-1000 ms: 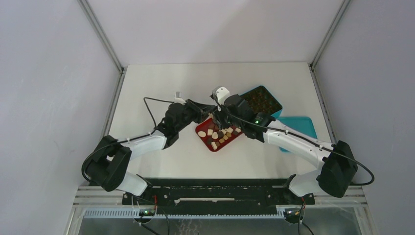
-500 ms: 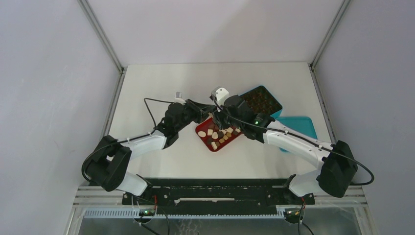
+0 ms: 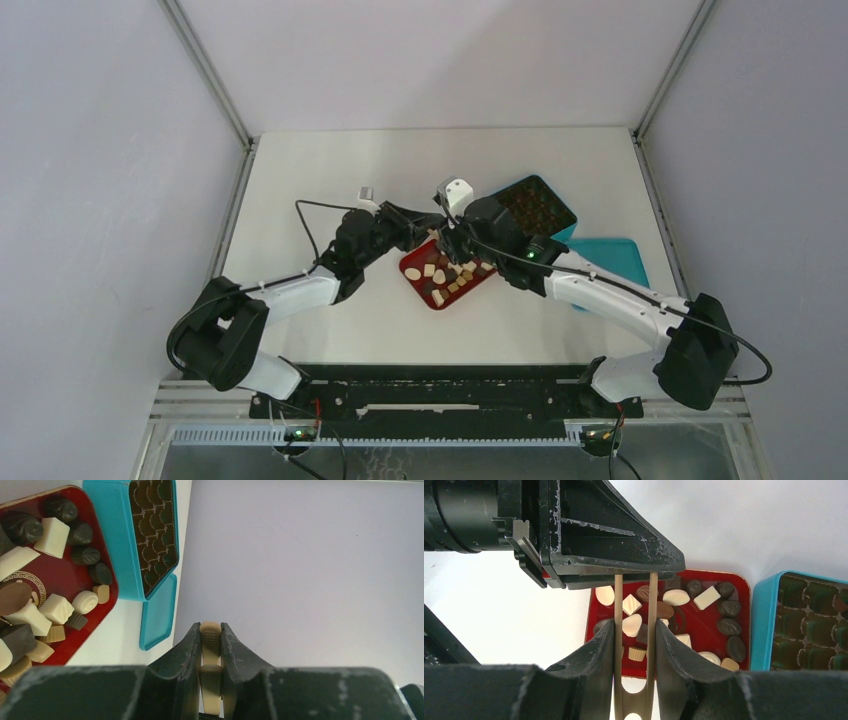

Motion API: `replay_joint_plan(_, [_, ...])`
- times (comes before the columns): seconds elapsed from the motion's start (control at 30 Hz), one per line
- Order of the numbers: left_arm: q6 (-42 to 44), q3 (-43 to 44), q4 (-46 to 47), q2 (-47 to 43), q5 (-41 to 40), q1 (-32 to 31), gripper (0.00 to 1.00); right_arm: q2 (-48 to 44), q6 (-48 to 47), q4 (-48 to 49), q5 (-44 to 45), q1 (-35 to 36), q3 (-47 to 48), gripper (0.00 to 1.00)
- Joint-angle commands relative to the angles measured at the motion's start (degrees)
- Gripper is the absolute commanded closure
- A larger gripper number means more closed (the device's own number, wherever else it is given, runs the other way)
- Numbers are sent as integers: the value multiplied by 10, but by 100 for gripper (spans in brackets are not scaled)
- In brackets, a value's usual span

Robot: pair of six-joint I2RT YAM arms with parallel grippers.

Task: Pack the chocolate
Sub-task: Adjust the clamp.

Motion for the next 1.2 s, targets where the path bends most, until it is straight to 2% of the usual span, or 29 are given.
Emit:
replay_joint_plan(0.0, [-4, -11, 20, -2, 8, 4, 78, -39, 13, 31, 7, 5, 4, 63])
replay_joint_plan(0.23, [4, -18, 23, 4, 9, 4, 76, -57, 20, 26, 3, 5, 4, 62])
replay_joint_plan(0.3, [6, -19, 28, 4, 12, 5, 72, -59, 22, 21, 3, 5, 4, 62])
replay_joint_plan(0.47, [36, -21, 19, -19, 10, 14, 53, -56, 19, -7, -10, 3, 5, 62])
replay_joint_plan(0.73, [173, 4, -152, -114, -41, 35, 35, -23, 52, -123, -17, -21, 32, 63])
replay_joint_plan(0.9, [305, 46, -296, -182, -118, 39, 25, -1, 57, -181, -22, -38, 49, 63])
replay_joint_plan(1.1, [434, 85, -438, -259, -202, 41, 3, 35, 57, -235, -3, -67, 75, 63])
replay_joint_plan(1.17, [469, 96, -482, -287, -231, 40, 0, 47, 60, -249, 0, -78, 84, 63])
